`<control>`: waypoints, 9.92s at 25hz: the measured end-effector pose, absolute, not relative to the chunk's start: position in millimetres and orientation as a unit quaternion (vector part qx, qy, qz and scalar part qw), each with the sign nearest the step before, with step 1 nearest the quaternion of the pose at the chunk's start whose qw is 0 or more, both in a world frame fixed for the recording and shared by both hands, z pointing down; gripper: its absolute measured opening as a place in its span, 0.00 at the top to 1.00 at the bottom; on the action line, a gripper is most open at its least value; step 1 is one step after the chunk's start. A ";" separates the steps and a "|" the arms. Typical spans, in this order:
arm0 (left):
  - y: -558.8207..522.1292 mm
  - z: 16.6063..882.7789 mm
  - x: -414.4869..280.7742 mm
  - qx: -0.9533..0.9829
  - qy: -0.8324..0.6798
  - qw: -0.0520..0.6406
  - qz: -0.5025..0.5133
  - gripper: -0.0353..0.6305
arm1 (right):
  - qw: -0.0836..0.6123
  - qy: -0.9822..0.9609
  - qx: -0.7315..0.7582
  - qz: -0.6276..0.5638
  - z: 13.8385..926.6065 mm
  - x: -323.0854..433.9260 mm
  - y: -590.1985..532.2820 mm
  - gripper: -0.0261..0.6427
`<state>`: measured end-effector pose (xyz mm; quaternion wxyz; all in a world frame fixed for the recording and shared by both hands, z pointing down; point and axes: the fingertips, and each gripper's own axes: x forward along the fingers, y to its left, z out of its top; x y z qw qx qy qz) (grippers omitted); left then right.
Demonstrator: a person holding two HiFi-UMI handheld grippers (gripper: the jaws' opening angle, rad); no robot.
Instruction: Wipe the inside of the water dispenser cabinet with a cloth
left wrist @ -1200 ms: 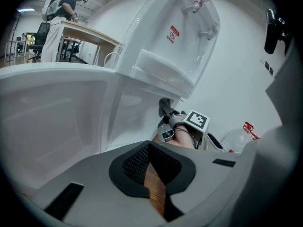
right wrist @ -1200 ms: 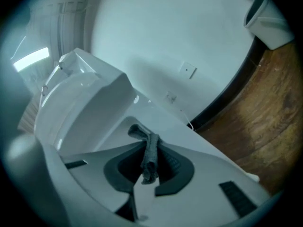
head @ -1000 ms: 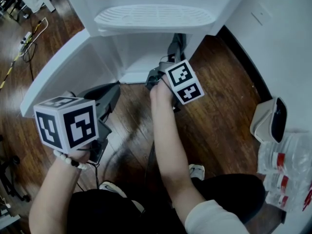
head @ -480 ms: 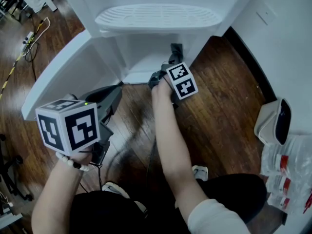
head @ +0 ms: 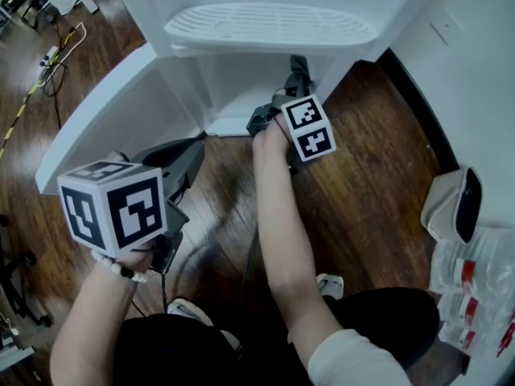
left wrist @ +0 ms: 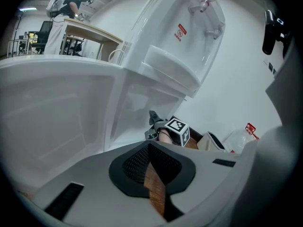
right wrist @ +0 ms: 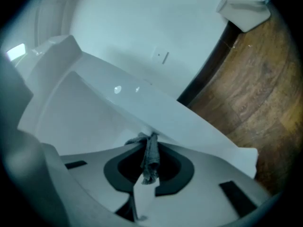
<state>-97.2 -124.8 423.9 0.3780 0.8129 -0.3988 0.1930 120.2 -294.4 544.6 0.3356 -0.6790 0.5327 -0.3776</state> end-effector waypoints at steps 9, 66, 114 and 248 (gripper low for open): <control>-123.8 421.2 -98.9 0.814 -0.399 0.376 0.190 0.95 | 0.377 0.604 -0.647 -0.273 430.2 115.9 -290.8 0.89; -125.6 423.7 -103.2 0.812 -0.407 0.373 0.192 0.95 | 0.057 0.696 -0.657 -0.284 579.3 71.1 -326.1 0.90; -128.8 439.7 -115.8 0.800 -0.412 0.391 0.195 0.95 | -0.319 0.833 -0.432 -0.136 649.0 -80.7 -368.8 0.90; -139.0 472.0 -127.1 0.794 -0.423 0.235 0.366 0.95 | -0.158 0.616 -0.601 -0.484 633.4 40.5 -161.9 0.90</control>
